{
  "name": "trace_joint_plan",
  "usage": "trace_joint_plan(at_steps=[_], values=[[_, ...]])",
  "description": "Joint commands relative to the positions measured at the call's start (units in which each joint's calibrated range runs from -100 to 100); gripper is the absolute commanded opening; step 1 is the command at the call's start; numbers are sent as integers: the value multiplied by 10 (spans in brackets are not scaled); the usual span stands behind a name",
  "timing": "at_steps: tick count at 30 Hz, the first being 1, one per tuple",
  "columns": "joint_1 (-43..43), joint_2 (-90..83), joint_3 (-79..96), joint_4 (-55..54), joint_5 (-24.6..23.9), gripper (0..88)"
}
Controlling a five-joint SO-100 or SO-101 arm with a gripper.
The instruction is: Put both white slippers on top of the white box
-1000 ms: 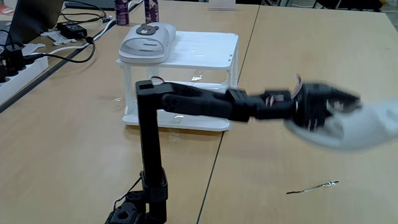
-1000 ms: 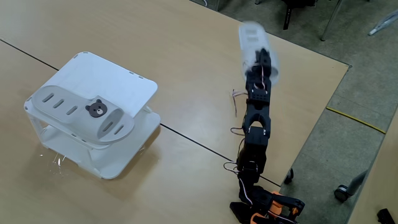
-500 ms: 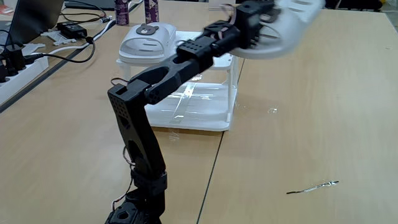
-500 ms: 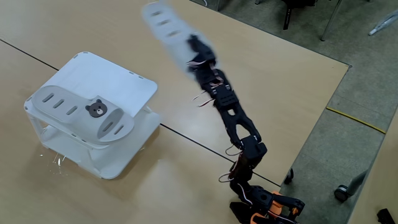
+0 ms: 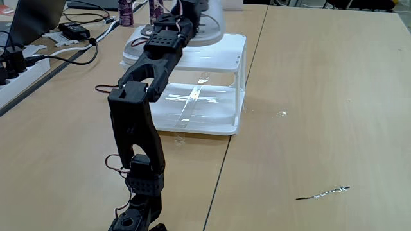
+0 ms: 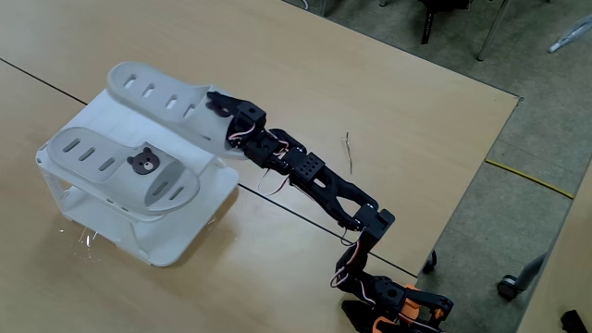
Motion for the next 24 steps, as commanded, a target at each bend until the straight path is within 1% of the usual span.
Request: trace_joint_plan(at_steps=[1, 6, 19, 24], values=[[-6, -35, -54, -3, 4, 8], [-4, 56, -137, -3, 4, 8], [0, 348, -465, -3, 4, 8], [0, 383, -501, -3, 4, 8]])
